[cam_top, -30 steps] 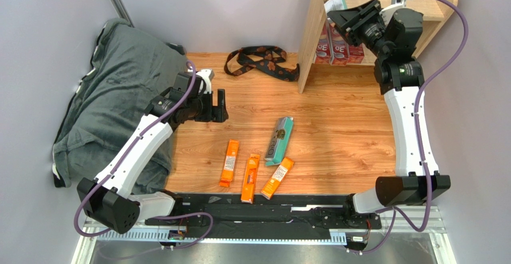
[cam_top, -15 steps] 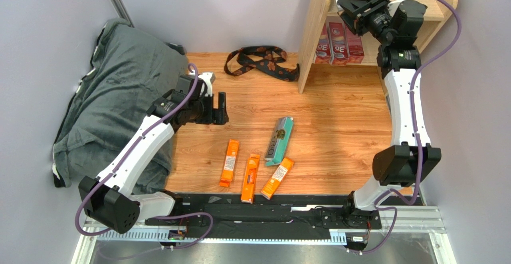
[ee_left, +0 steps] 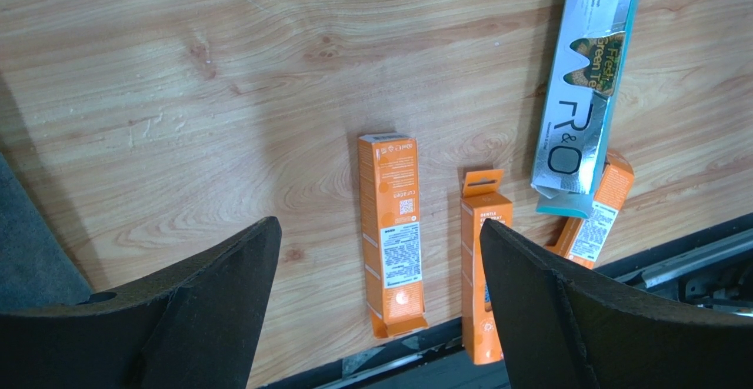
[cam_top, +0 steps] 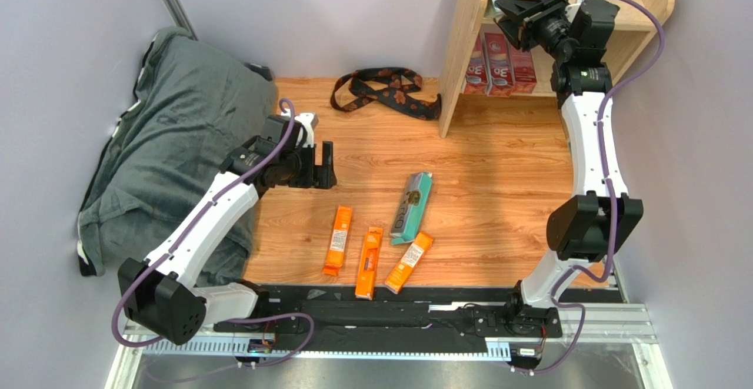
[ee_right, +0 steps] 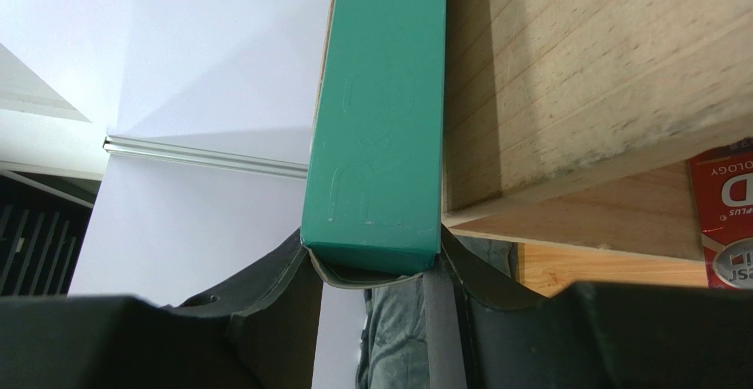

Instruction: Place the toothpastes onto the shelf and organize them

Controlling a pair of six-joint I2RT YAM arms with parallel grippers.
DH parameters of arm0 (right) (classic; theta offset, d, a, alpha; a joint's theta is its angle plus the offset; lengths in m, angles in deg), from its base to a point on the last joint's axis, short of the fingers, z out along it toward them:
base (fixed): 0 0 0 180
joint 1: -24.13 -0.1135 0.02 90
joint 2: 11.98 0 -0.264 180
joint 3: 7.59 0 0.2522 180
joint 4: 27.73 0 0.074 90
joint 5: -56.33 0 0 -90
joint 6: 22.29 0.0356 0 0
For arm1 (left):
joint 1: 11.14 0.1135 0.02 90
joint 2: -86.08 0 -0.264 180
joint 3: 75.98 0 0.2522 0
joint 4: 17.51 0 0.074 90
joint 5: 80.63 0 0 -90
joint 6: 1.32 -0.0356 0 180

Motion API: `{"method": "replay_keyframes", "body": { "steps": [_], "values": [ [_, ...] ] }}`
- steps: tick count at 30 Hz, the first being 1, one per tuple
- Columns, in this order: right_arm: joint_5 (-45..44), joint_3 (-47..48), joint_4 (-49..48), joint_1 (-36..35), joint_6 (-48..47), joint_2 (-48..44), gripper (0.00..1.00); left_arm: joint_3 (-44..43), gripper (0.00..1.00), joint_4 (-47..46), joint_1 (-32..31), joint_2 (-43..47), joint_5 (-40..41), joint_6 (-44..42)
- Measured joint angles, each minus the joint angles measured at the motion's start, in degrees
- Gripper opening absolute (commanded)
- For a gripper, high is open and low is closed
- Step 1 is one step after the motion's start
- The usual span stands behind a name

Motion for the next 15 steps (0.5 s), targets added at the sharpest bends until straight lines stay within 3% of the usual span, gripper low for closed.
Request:
{"method": "replay_keyframes", "body": {
  "steps": [7,15],
  "values": [
    [2.2,-0.3,-0.6,0.2,0.0,0.5,0.66,1.6,0.92,-0.3,0.0,0.7,0.0,0.0],
    [4.5,-3.7,-0.7,-0.1,-1.0,-0.2,0.84,3.1,0.92,-0.5,0.0,1.1,-0.2,0.0]
  ]
}}
